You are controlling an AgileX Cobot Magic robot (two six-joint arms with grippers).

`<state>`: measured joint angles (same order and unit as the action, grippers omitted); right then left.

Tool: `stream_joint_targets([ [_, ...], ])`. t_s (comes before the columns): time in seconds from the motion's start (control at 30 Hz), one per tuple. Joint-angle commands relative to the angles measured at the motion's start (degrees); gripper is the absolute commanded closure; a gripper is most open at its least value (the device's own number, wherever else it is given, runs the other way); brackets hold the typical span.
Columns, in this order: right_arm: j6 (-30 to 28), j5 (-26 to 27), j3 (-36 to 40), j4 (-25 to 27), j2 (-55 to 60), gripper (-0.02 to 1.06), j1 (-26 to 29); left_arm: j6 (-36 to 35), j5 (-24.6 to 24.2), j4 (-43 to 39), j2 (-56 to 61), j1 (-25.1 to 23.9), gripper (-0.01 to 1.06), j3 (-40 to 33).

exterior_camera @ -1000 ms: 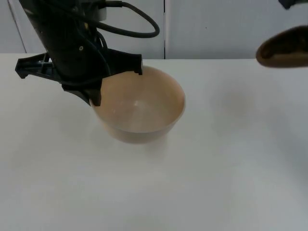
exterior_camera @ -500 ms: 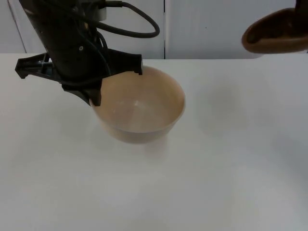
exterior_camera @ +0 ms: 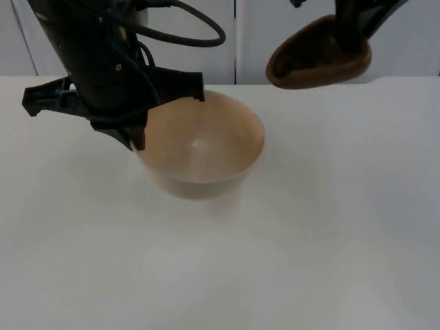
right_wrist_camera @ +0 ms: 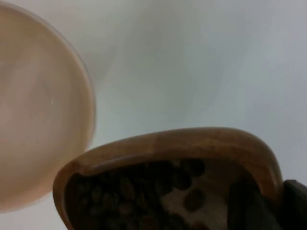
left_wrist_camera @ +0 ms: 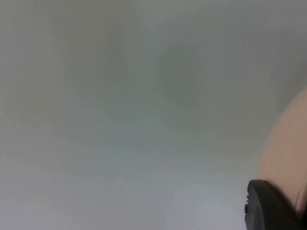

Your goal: Pick up the bowl with the left hand and pour the coffee beans from the cup into the bowl with the right hand.

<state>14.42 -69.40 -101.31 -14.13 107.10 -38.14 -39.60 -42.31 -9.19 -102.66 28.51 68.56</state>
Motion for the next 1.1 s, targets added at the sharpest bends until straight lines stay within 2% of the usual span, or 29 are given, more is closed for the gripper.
stream_joint_targets([
  [0.0,0.92,-0.57,-3.12,-0.85,2.01,1.04,-1.11,-5.61,1.71,-0.48,0.31,0.06,1.05,0.42],
  [0.1,1.47,-0.57,-4.46,-1.35,3.26,1.04,-1.27,-8.33,2.35,-0.48,0.31,0.06,1.05,0.42],
  [0.27,4.43,-0.57,-5.42,-7.14,4.17,1.04,-3.29,-10.7,2.71,-0.48,0.26,0.06,1.05,0.42],
  [0.37,4.75,-0.57,-5.54,-9.59,4.28,1.04,-4.53,-10.83,2.66,-0.48,0.05,0.06,1.05,0.42],
  [0.5,7.2,-0.11,-5.54,-16.11,4.62,1.04,-6.76,-11.24,2.56,-0.48,-0.88,0.06,1.05,0.42],
  [0.63,8.03,0.81,-5.54,-18.23,4.59,1.04,-7.82,-11.24,2.43,-0.27,-1.37,0.06,1.05,0.42],
  [0.7,8.7,1.07,-5.54,-21.16,4.59,1.04,-8.43,-11.24,2.43,-0.39,-1.42,0.06,1.05,0.42],
  [0.87,8.81,1.55,-5.54,-24.14,4.59,1.04,-9.16,-11.24,2.54,-0.27,-1.42,0.06,1.05,0.42],
  [1.03,9.14,2.24,-5.54,-30.35,4.59,1.04,-11.75,-11.24,2.66,-0.26,-1.42,0.06,1.05,0.42],
  [1.07,9.14,2.24,-5.54,-30.35,4.59,1.04,-11.75,-11.24,2.66,-0.26,-1.42,0.06,1.05,0.42],
])
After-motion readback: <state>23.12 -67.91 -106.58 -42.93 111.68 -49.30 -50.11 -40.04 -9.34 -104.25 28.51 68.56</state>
